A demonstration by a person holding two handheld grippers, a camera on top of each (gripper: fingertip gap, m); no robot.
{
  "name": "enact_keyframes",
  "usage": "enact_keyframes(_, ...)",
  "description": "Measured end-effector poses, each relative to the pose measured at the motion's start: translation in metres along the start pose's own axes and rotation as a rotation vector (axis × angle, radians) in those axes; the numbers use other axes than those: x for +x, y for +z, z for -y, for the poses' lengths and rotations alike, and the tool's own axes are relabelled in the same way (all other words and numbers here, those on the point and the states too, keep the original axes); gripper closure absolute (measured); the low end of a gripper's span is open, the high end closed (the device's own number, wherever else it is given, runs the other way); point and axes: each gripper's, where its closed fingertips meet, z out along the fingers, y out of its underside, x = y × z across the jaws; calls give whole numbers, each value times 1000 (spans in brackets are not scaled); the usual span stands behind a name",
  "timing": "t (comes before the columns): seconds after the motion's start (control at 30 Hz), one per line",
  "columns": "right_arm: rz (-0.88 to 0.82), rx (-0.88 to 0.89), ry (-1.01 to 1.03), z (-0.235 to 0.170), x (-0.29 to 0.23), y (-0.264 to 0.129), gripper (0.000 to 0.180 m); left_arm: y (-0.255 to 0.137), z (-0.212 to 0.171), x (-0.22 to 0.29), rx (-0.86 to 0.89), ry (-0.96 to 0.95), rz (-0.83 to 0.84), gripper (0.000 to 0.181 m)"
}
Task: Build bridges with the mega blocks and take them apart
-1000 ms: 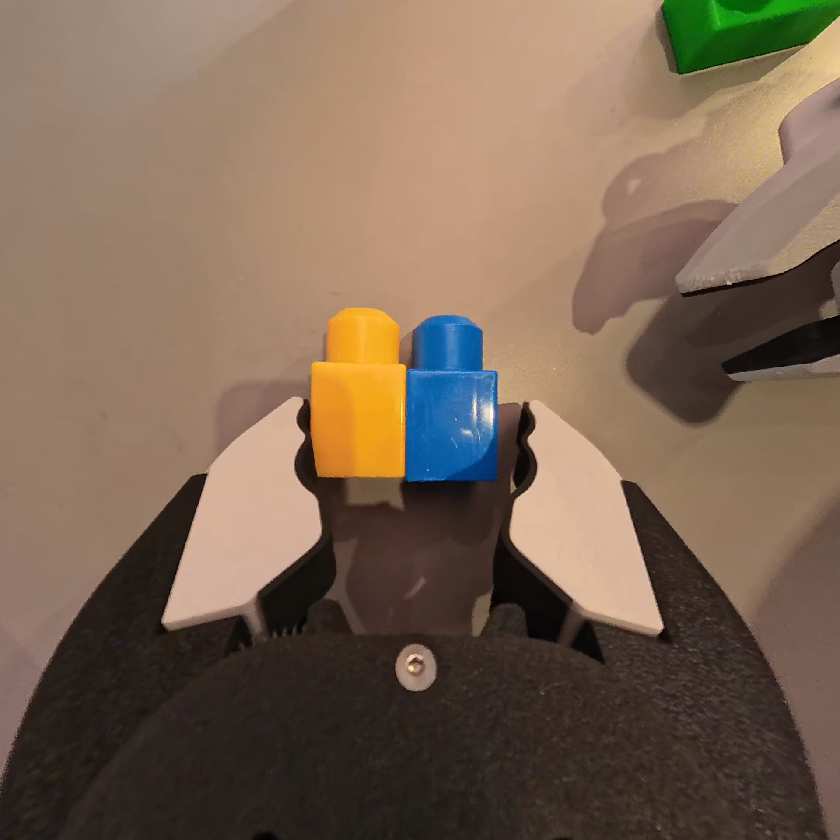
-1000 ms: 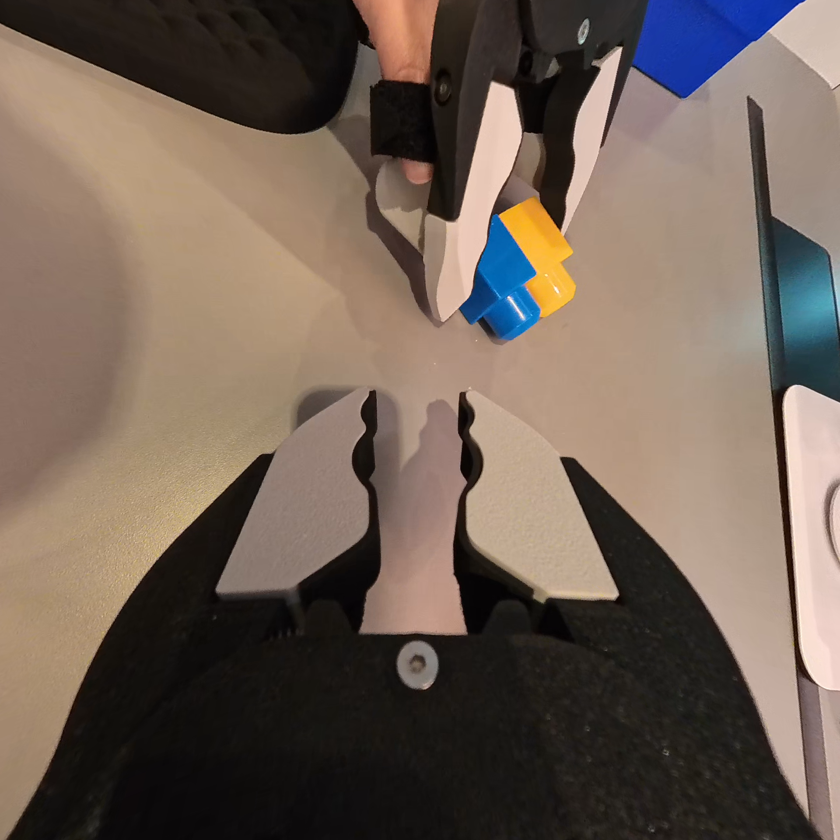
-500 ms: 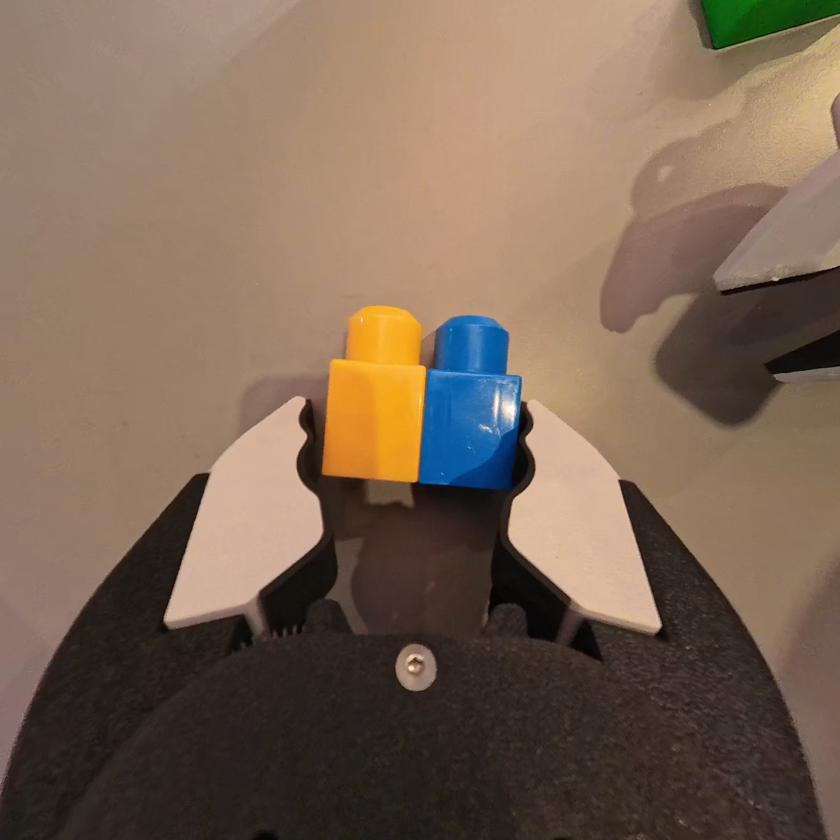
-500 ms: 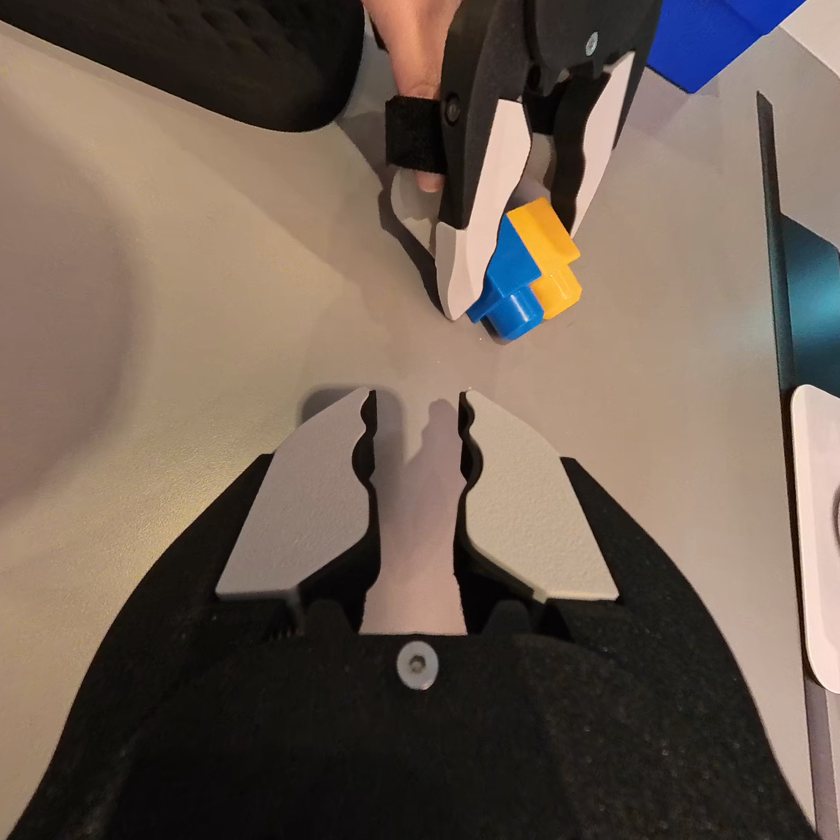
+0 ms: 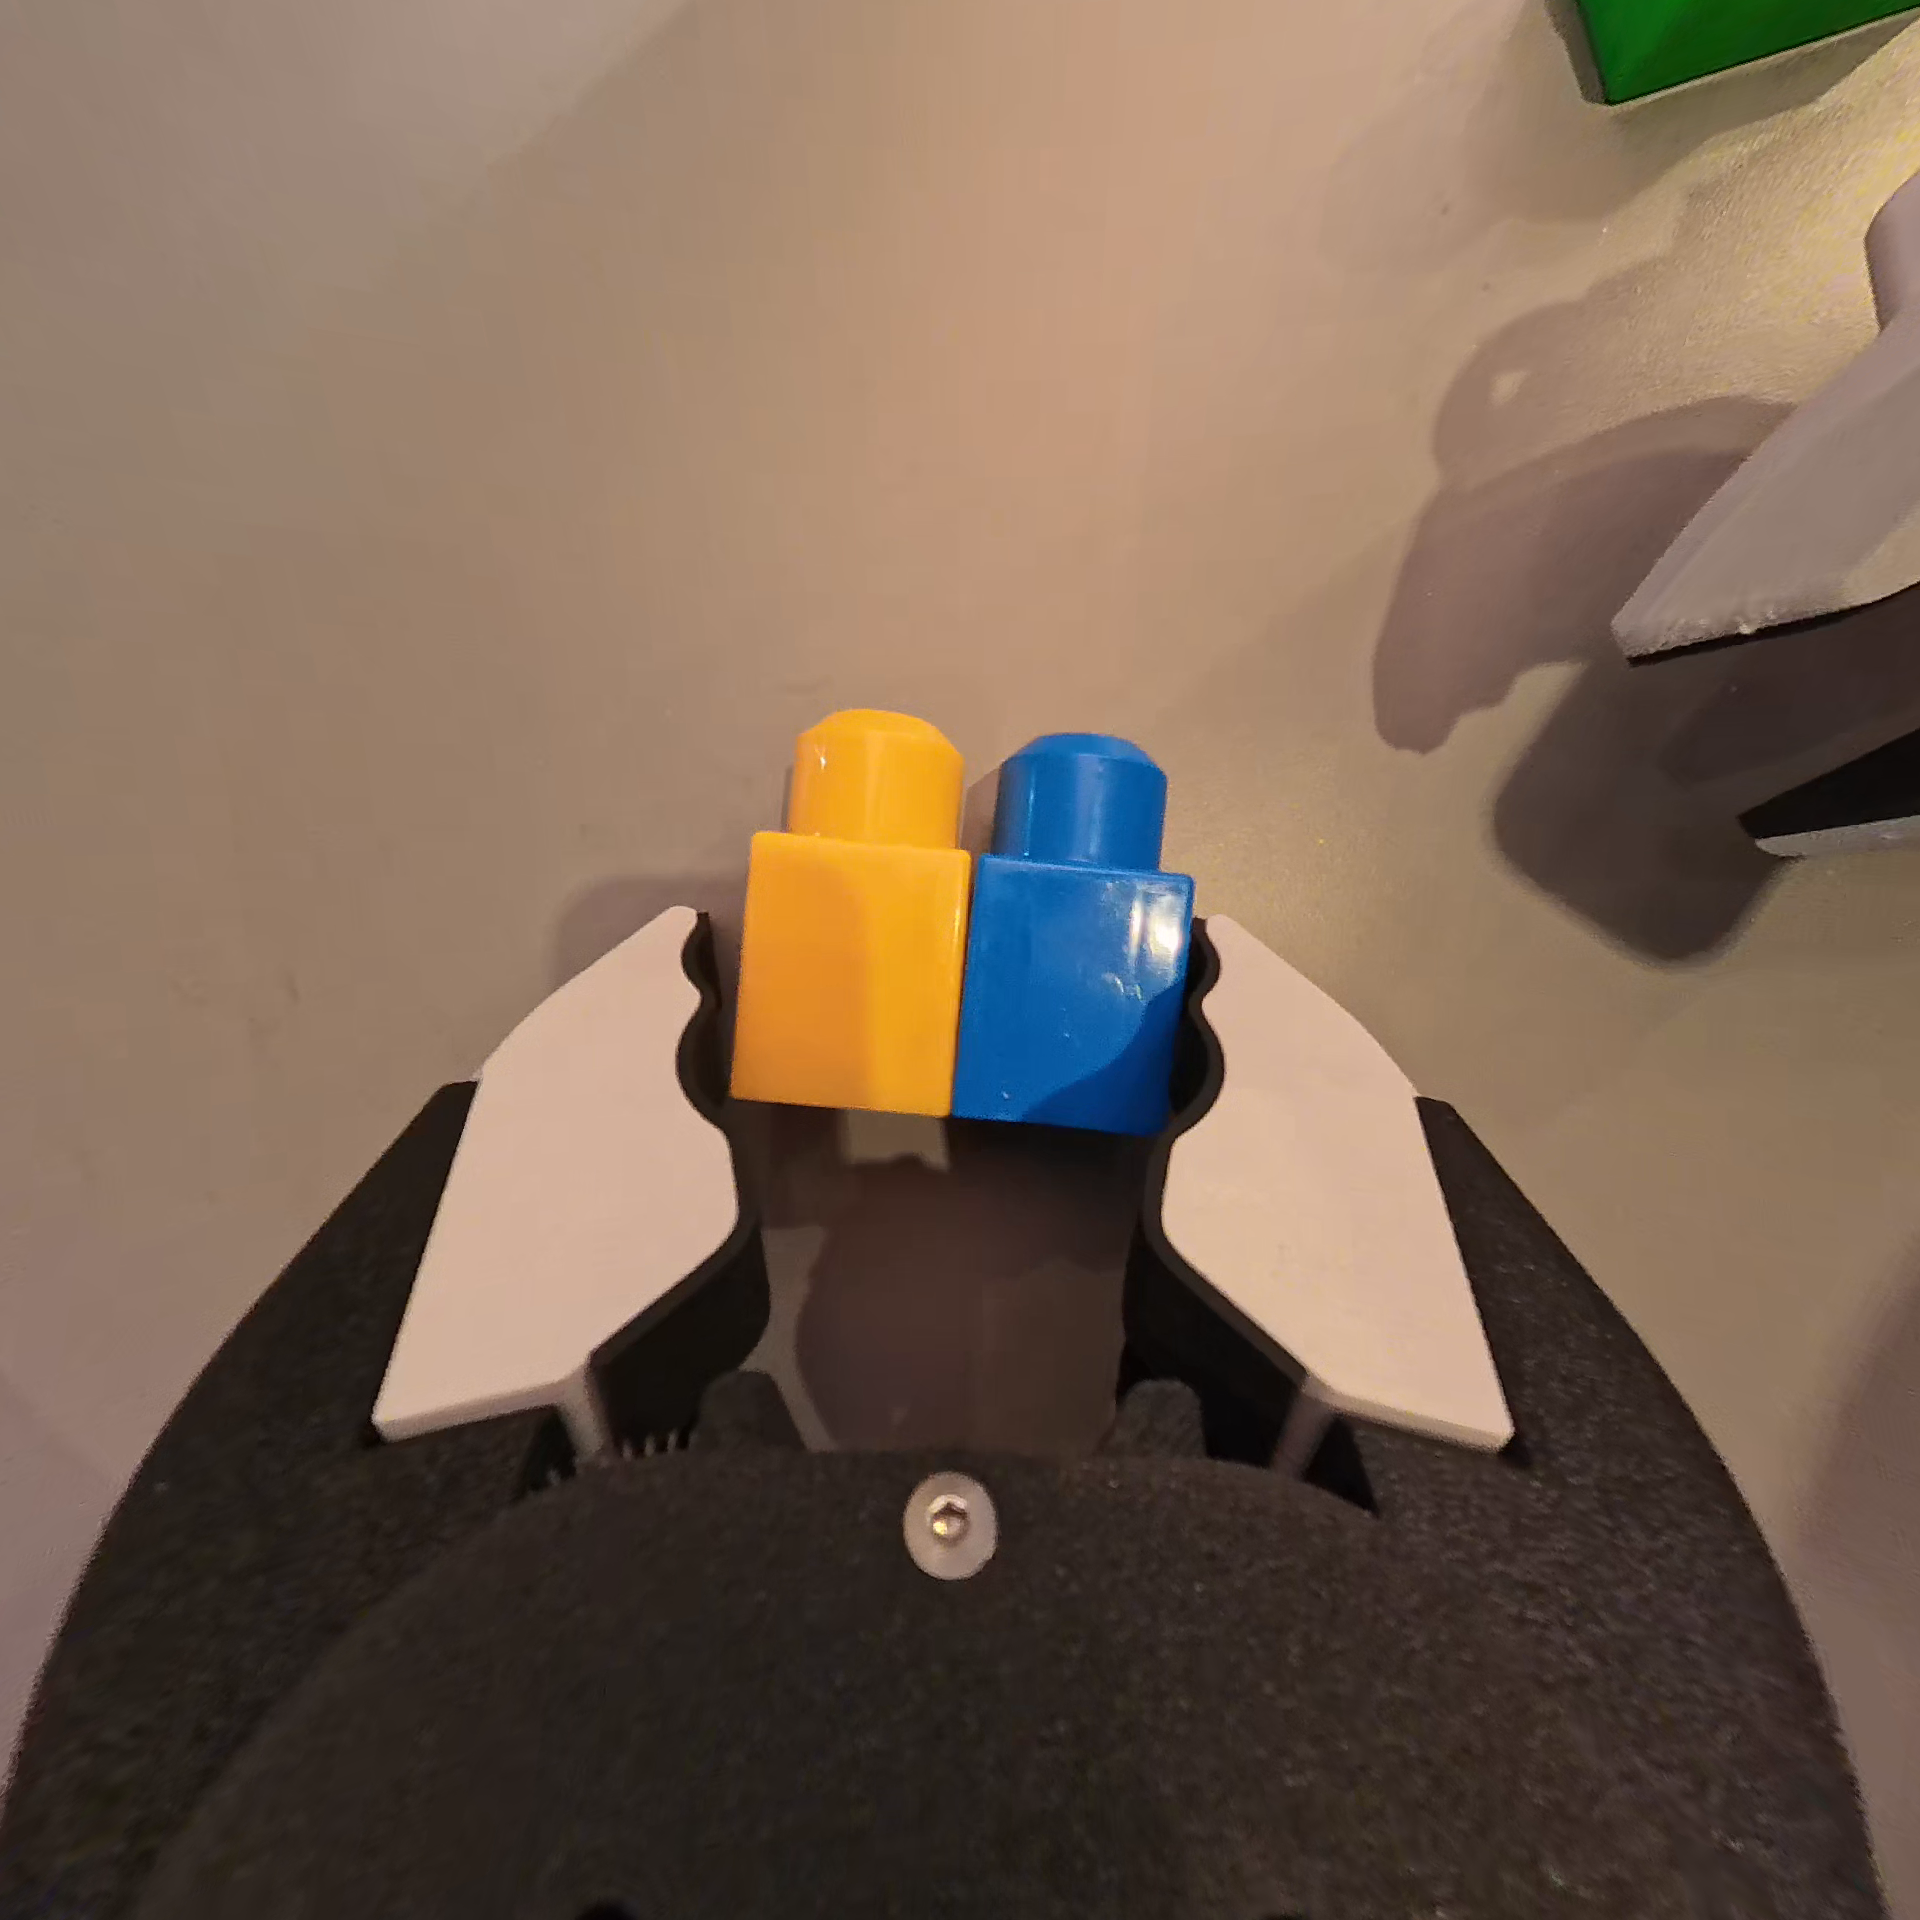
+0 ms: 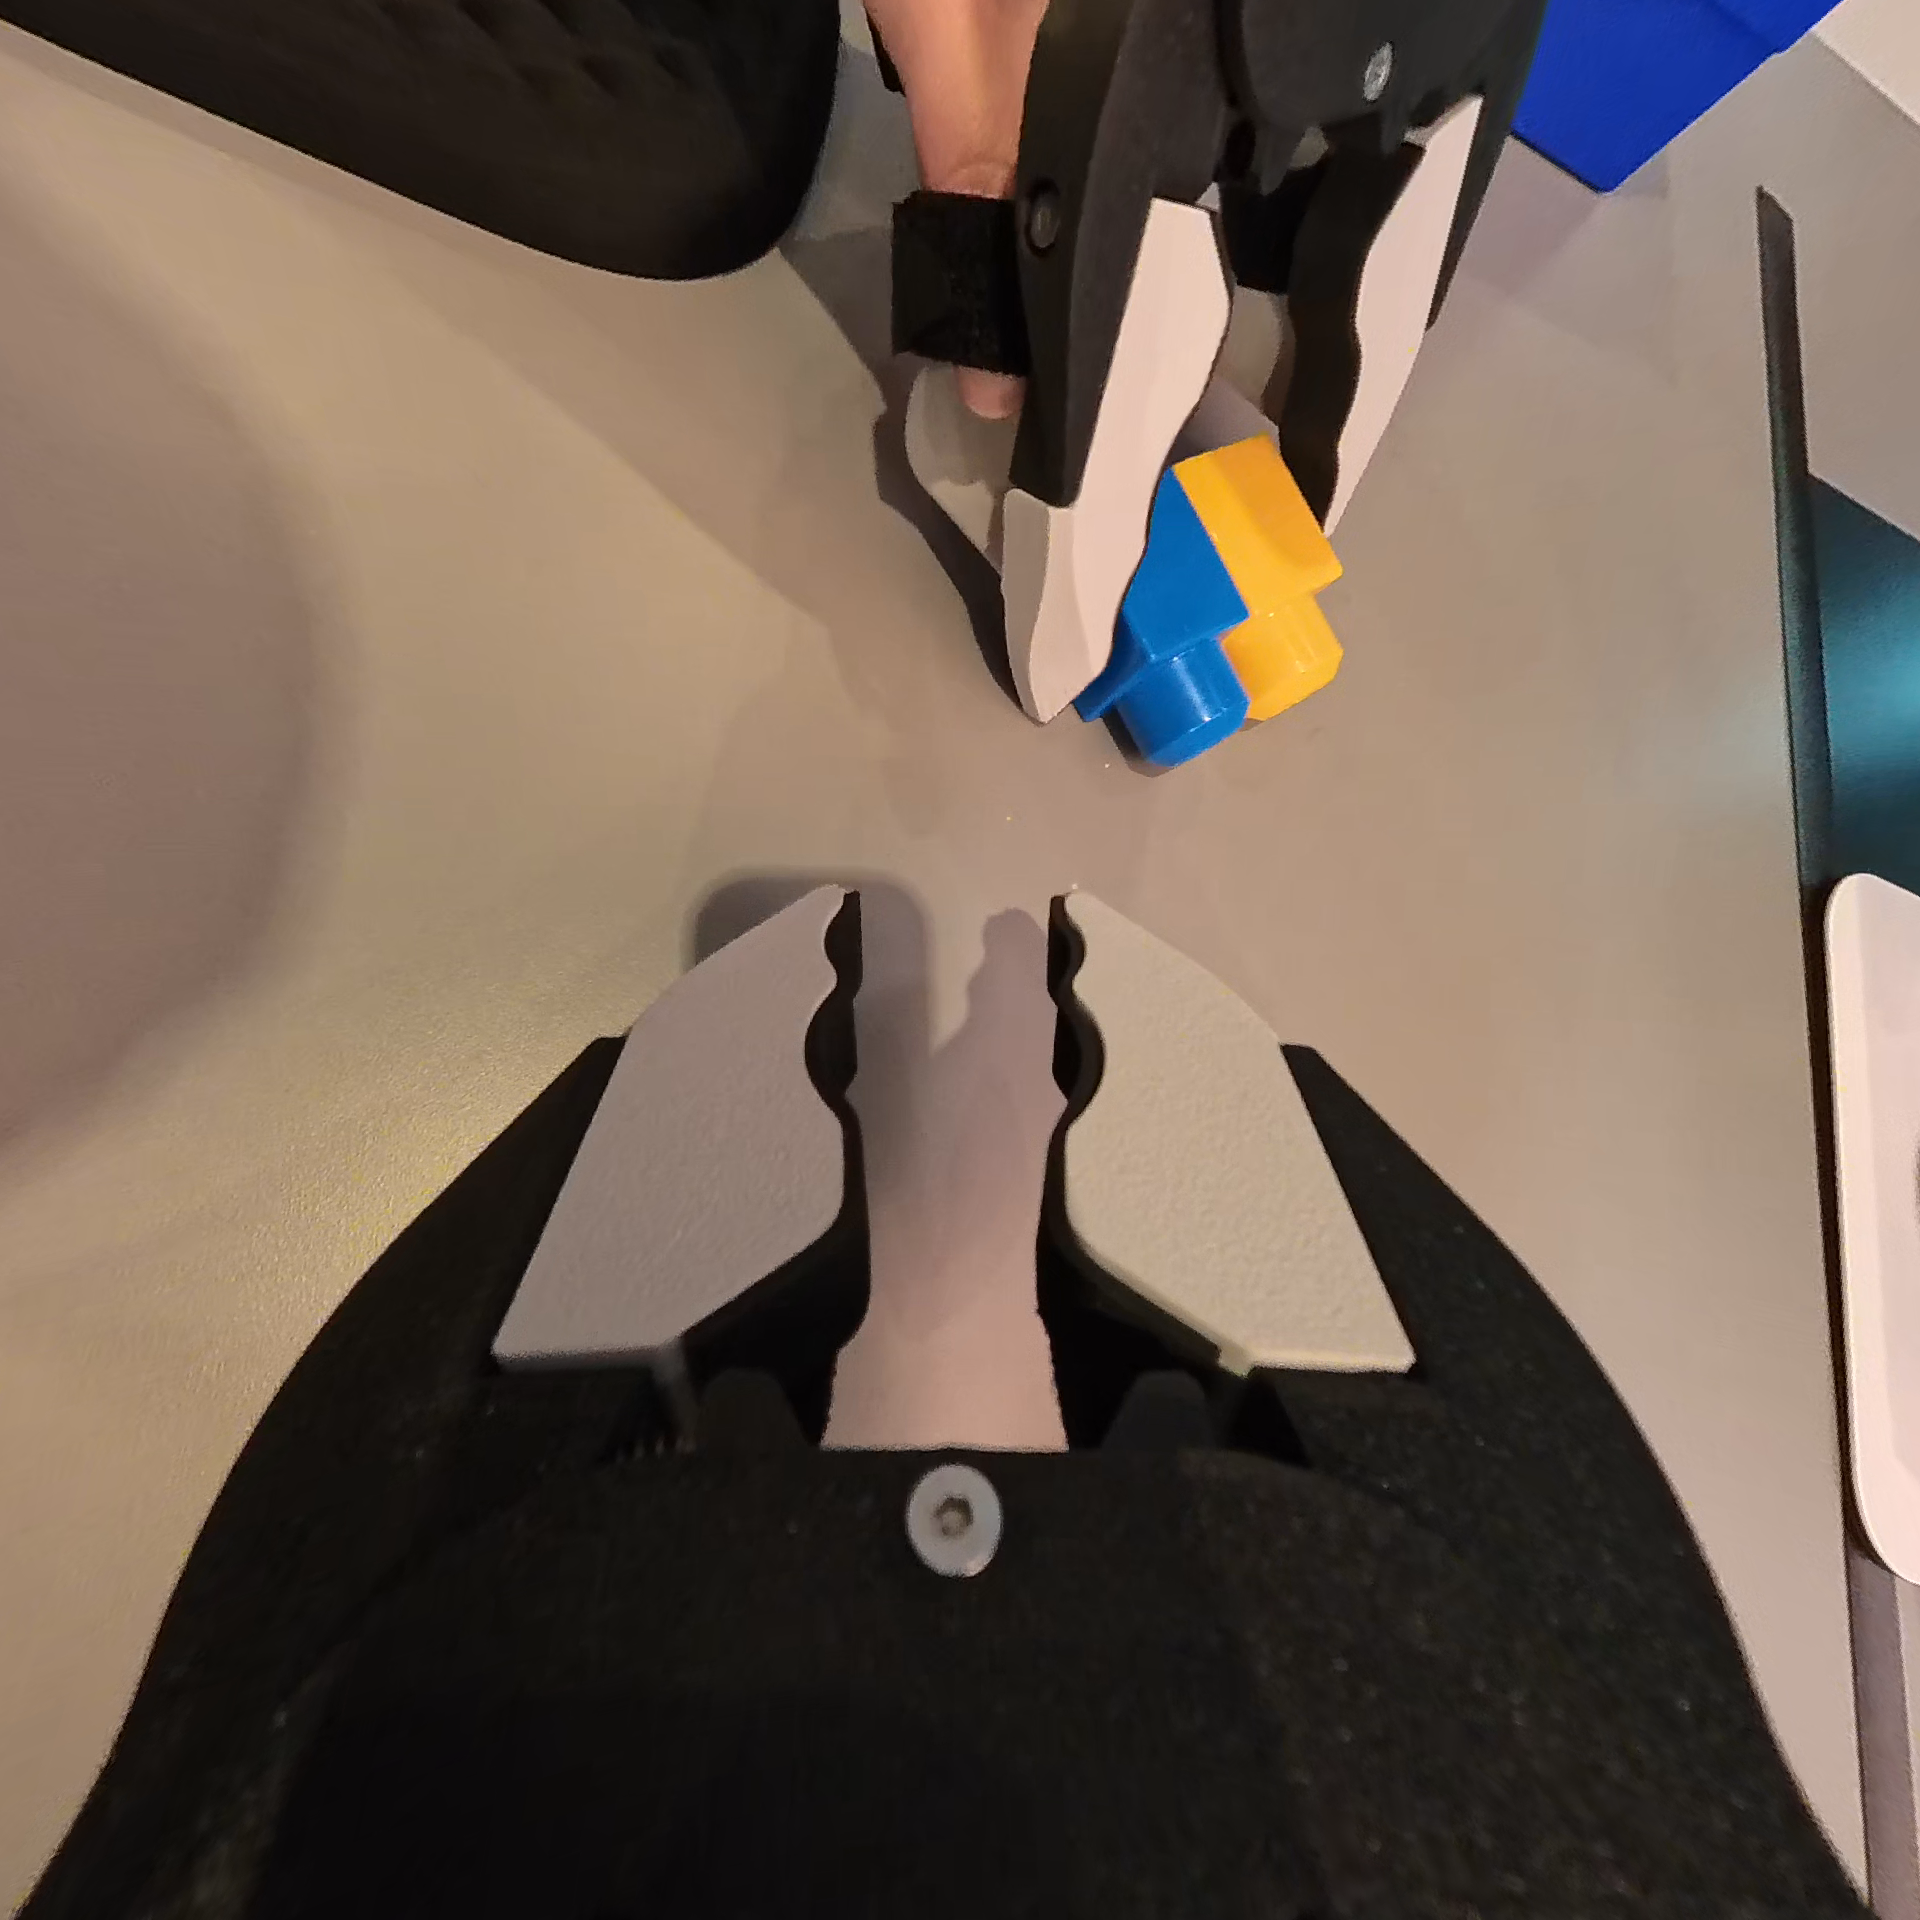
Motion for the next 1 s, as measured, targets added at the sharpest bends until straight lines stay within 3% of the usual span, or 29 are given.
enact_keyframes(1.0, 11, -13, -2, -1, -3, 2, 145, 1, 0, 1, -31, -17, 0, 100)
